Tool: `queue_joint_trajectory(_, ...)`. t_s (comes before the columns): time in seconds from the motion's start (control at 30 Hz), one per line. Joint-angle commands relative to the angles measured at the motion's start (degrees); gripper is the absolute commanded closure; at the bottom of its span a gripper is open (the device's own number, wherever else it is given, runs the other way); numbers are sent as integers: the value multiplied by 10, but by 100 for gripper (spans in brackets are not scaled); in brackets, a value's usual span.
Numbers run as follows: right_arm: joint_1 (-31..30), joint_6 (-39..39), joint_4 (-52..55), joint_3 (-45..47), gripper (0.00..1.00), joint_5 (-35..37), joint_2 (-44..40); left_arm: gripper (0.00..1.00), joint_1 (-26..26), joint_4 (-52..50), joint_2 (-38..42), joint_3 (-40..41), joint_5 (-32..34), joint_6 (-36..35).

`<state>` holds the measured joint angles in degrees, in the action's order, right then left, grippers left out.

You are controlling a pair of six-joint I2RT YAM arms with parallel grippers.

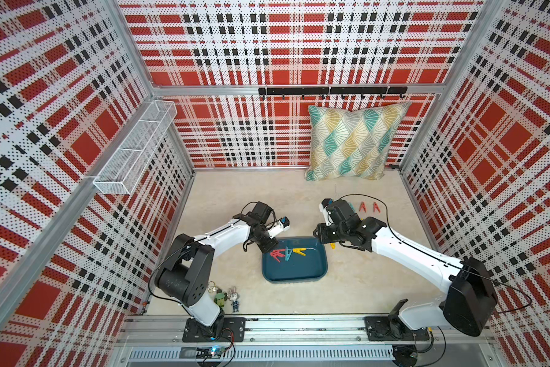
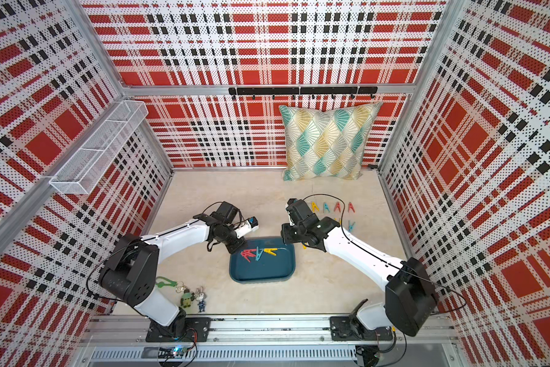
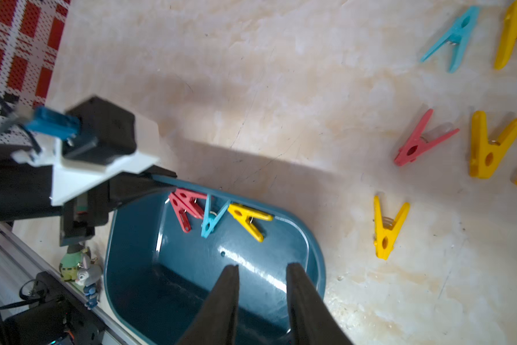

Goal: Take the clothespins out of the storage box
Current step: Adjust the storage box at the center of the board.

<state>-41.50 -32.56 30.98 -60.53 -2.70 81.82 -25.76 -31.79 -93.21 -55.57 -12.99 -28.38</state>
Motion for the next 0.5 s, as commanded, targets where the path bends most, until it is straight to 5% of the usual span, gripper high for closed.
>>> queue_joint_trajectory(0.0,-28,4,11,-24,64,31,27,93,0,46,9,9,65,14)
queue_joint_trajectory(0.3,-80,40,15,-56,64,44,91,56,10,29,37,8,33,-3)
queue_joint_trajectory(0.47,-81,59,10,-51,64,30,101,50,43,12,57,-3,10,-8)
